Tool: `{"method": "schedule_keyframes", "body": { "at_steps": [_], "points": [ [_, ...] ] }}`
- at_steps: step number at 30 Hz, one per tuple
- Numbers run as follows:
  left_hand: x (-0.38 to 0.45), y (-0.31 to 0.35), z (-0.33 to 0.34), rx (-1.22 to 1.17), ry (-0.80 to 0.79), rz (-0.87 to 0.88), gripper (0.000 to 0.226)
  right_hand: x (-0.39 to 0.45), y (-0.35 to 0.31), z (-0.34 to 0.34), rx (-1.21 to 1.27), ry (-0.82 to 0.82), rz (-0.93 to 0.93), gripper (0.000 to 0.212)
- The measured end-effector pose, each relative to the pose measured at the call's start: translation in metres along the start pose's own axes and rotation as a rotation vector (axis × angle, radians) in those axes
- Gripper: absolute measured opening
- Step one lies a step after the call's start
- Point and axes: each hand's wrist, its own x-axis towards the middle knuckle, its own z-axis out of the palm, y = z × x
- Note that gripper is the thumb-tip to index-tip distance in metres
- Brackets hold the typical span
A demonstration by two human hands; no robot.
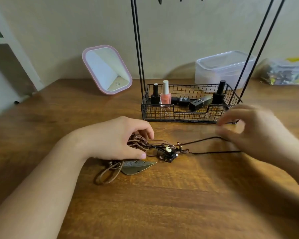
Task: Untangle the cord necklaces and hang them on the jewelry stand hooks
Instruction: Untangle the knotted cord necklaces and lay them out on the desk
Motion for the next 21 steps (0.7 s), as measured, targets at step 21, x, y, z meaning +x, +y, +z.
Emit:
{"method": "schedule_keyframes", "body": {
  "at_steps": [21],
  "points": [
    [0.014,0.034,0.035,-0.110,0.265,0.232,0.005,-0.010,-0.033,0.019,0.647,-0.255,-0.093,0.015]
  ]
}}
